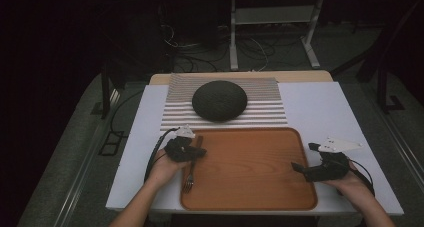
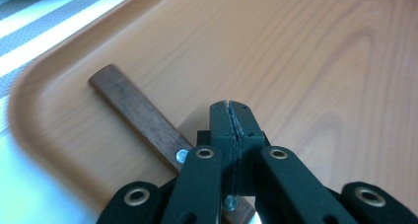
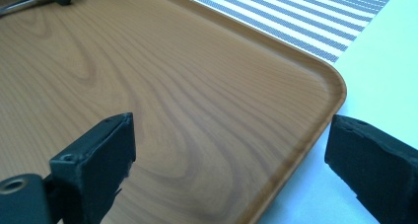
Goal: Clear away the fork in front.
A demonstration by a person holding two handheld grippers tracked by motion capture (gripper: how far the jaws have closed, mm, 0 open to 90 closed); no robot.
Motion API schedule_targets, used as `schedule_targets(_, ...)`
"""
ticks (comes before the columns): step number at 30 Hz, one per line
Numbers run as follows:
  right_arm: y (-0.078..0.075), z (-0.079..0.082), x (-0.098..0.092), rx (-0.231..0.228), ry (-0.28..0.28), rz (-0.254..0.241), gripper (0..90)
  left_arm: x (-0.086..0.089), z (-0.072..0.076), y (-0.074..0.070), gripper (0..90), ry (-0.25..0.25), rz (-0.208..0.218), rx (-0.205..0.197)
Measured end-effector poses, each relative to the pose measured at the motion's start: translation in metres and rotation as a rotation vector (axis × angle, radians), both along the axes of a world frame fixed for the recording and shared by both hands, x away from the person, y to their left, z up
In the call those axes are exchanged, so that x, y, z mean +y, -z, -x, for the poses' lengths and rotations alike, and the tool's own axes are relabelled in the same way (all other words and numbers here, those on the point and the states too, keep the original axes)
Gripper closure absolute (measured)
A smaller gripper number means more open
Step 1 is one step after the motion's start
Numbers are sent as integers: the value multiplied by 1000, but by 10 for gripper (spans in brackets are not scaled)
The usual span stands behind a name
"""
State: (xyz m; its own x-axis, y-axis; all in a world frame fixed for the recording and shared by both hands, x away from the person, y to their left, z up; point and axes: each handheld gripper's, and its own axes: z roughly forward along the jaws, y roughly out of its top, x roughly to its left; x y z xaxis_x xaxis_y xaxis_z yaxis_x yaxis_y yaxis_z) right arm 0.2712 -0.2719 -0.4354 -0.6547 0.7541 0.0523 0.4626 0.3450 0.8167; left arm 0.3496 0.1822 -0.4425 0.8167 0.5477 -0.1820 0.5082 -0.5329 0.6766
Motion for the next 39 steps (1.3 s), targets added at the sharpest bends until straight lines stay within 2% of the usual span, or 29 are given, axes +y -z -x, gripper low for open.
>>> schedule_targets(6,0,0,0,-1,-1,-1,52,12,-2,-1,883,-30,13,4)
schedule_targets(14,0,0,-1,-1,-1,0,53,10,0,-2,832,-3,-1,-9)
schedule_targets(18,0,0,-1,-1,-1,1,54,8,3,-5,766,14,17,-24)
schedule_targets(22,-1,0,-1,-3,0,-1,53,9,7,-11,670,12,50,-48)
schedule_targets(25,-1,0,0,-1,1,-2,54,11,11,-17,560,6,77,-65)
schedule_targets(27,0,0,0,-1,0,-2,54,13,13,-22,452,-8,95,-74)
schedule_targets(32,-1,1,-1,-3,-4,-8,54,21,25,-35,307,-23,136,-131)
schedule_targets(33,-1,1,-1,-2,-5,-10,55,22,26,-37,250,-29,138,-131)
schedule_targets(38,-1,1,0,1,-10,-23,54,29,39,-35,96,-76,128,-143)
schedule_targets(39,-1,1,1,2,-11,-24,54,30,41,-34,21,-84,124,-141)
